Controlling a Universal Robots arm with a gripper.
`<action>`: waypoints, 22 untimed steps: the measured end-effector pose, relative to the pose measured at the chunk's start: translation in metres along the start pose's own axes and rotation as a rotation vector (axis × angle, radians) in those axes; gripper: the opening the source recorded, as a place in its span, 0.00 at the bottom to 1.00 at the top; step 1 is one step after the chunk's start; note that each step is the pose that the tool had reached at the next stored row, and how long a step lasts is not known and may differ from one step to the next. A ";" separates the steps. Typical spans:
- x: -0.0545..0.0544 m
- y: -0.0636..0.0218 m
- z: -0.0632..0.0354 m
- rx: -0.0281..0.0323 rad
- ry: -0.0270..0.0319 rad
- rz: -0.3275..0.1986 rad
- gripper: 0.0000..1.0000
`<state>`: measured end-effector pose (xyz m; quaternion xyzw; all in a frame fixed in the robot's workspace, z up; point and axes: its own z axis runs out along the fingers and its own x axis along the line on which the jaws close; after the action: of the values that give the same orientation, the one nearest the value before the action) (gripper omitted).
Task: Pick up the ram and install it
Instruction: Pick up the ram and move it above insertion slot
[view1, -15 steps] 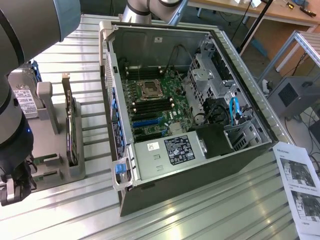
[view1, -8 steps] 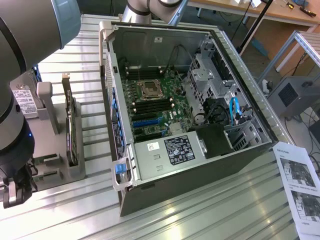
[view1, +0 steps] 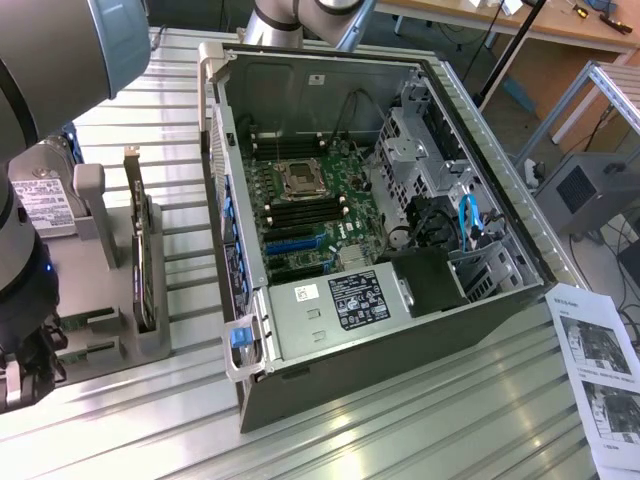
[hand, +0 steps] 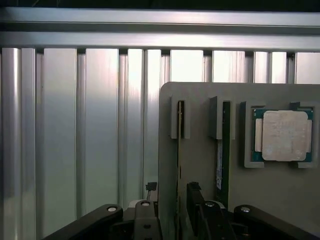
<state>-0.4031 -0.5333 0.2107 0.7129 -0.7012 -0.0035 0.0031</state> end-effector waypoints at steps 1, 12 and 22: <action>-0.001 0.0013 0.0002 -0.0002 0.0002 0.000 0.36; -0.006 0.0016 0.0010 -0.0001 0.0001 0.000 0.36; -0.006 0.0016 0.0010 -0.0001 0.0001 0.000 0.28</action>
<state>-0.4048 -0.5272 0.2097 0.7130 -0.7012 -0.0035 0.0031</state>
